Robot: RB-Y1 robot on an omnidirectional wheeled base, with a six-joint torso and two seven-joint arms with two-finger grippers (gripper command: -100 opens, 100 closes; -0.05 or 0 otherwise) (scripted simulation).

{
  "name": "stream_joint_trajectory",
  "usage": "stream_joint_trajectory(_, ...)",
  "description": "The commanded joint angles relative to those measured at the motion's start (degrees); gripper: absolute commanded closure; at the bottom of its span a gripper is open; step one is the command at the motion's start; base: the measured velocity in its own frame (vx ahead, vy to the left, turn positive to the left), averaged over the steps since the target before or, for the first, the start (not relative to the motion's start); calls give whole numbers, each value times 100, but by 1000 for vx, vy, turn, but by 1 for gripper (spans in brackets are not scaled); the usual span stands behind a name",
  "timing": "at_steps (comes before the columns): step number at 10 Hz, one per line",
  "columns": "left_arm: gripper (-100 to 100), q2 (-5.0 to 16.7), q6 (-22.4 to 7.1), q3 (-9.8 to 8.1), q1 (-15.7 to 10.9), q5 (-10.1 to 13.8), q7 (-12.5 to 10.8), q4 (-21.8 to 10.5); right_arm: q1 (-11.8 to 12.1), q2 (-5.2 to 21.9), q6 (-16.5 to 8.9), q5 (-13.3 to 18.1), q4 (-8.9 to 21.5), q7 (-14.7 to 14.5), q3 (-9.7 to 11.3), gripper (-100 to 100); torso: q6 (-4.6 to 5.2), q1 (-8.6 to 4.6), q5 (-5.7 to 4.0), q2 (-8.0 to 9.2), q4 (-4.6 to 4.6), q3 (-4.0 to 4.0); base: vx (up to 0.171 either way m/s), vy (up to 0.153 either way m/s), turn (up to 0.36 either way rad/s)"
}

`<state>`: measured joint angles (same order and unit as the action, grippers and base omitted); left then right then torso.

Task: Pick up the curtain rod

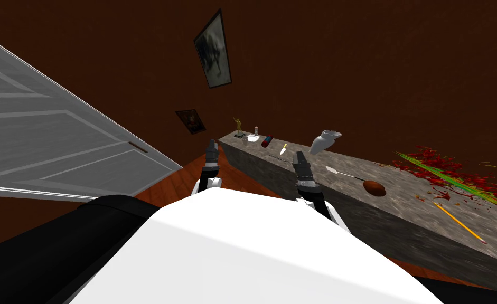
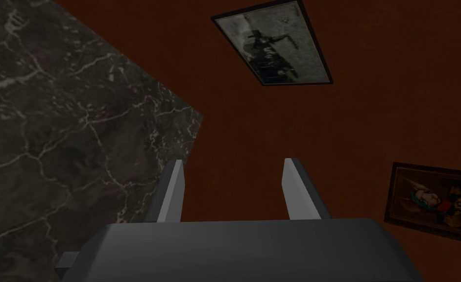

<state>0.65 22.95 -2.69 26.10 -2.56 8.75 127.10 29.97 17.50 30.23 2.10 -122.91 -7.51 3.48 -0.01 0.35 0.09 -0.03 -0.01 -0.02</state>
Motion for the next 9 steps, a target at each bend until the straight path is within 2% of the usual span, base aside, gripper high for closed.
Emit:
stream_joint_trajectory(1, 0, 0, 0, 0, 0, 0, 0, 0, 8, 286, 98, 119, 190, -50, -4, -100, 0, 0, 0, 0, 0, 0, 6, 102, -34)
stream_joint_trajectory(2, 0, 0, 0, 0, 0, 0, 0, 0, 8, 336, 98, 119, 190, -50, -4, -100, 0, 2, -1, 0, 0, 0, 11, 88, -24)
stream_joint_trajectory(3, 0, 0, 0, 0, 0, 0, 0, 0, 33, 563, 193, 228, 361, -99, -4, -100, 0, -3, -1, -2, 0, -1, 24, 101, -37)
stream_joint_trajectory(4, 0, 0, 0, 0, 0, 0, 0, 0, 33, 626, 193, 228, 361, -99, -4, -100, 1, 1, -1, -6, -1, -3, 21, 97, -23)
stream_joint_trajectory(5, 0, 0, 0, 0, 0, 0, 0, 0, 60, 863, 285, 342, 543, -153, 1, -100, 0, -1, 0, -6, -1, -4, 7, 112, -24)
stream_joint_trajectory(6, 0, 0, 0, 0, 0, 0, 0, 0, 60, 925, 285, 342, 543, -153, 1, -100, 0, 5, 0, -2, -1, -2, 5, 102, -19)
stream_joint_trajectory(7, 0, 0, 0, 0, 0, 0, 0, 0, 90, 1135, 372, 460, 735, -214, 9, -100, 0, 2, 1, -1, 0, -1, 10, 128, -18)
stream_joint_trajectory(8, 0, 0, 0, 0, 0, 0, 0, 0, 90, 1230, 372, 460, 735, -214, 9, -100, 0, 10, 1, -3, -1, -1, 4, 99, -21)
stream_joint_trajectory(9, 0, 0, 0, 0, 0, 0, 0, 0, 122, 1445, 454, 580, 936, -281, 21, -100, 0, 1, 1, -1, 0, 0, 18, 106, -11)
